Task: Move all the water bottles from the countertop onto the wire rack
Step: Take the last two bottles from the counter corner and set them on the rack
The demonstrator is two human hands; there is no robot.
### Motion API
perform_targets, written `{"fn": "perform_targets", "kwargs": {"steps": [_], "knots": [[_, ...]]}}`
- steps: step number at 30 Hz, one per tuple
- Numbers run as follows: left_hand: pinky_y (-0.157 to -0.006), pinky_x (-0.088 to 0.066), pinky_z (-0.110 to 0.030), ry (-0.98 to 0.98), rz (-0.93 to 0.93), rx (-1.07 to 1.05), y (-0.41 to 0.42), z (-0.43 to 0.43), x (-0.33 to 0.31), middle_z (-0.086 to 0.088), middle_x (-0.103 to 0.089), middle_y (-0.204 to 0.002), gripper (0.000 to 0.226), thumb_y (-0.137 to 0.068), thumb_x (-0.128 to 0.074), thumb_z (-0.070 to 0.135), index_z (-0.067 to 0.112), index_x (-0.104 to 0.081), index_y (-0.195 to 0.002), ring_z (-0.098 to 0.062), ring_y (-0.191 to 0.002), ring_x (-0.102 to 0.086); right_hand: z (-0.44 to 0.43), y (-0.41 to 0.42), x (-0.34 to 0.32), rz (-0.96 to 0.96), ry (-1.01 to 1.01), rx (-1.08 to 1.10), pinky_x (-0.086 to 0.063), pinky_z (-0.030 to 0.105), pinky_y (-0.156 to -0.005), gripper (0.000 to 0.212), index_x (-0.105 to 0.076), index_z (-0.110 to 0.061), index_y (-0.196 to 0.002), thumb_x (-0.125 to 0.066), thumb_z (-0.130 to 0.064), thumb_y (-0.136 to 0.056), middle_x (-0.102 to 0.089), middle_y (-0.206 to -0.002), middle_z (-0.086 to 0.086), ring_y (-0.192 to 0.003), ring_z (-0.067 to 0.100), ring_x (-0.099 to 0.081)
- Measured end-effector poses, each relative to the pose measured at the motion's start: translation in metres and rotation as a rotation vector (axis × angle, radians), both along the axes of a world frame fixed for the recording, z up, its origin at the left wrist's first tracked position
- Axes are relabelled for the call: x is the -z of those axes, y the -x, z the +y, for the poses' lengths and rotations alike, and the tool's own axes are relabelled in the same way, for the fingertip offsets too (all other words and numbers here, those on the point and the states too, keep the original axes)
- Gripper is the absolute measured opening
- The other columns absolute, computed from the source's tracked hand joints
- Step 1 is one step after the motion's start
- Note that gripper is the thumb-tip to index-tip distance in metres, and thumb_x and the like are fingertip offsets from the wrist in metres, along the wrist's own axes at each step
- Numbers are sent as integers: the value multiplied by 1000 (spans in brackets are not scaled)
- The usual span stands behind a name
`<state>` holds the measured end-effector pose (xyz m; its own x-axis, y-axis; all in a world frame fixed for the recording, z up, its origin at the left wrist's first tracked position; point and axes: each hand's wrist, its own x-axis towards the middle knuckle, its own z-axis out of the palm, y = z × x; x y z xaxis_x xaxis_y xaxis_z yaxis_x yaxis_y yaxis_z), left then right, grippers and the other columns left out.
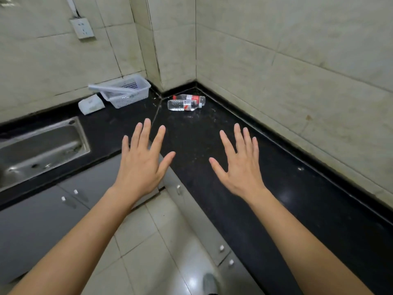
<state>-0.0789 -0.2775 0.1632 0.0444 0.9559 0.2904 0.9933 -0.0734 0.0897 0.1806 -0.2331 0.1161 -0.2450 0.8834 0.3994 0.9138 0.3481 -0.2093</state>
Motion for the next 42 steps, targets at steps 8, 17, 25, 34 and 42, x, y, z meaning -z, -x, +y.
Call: {"fn": "perform_targets", "kwargs": {"steps": [8,17,25,34,42], "knots": [[-119,-23,-60,125,45,34,17,165,26,-16,-10,-168,76,-96,-17,64,21,-21,-159,-33,-155,-11,165,25,29,6,80,46,-4,56,-125,78,-21,-20,-161,-45,-59,-98,-2,-169,18,-157,35,2],[-122,-18,-56,212,91,94,60,312,29,-13,-4,-168,80,-93,-12,66,23,-16,-160,-30,-156,-6,317,66,35,22,215,64,-7,56,-125,81,-18,-19,-161,-49,-57,-97,-4,-169,18,-157,35,-2],[-122,-15,-57,330,107,218,106,497,82,-14,-2,-168,71,-102,-36,55,21,-14,-160,-31,-156,-4,426,85,70,-110,366,216,-3,52,-125,81,-8,-21,-162,-45,-54,-99,1,-169,16,-157,35,3],[-117,-17,-66,622,132,407,125,680,191,-17,-19,-164,68,-100,-39,56,18,-28,-154,-35,-152,-14,542,138,113,-124,633,450,-6,49,-126,80,-9,-21,-162,-47,-52,-99,-1,-170,14,-157,33,0],[-105,-38,-54,678,-6,434,148,714,261,-10,-33,-152,77,-96,-38,64,29,-13,-159,-34,-132,-36,622,192,145,-39,699,398,-8,53,-125,74,-14,-16,-161,-48,-43,-101,-11,-168,15,-156,34,-7]]}}
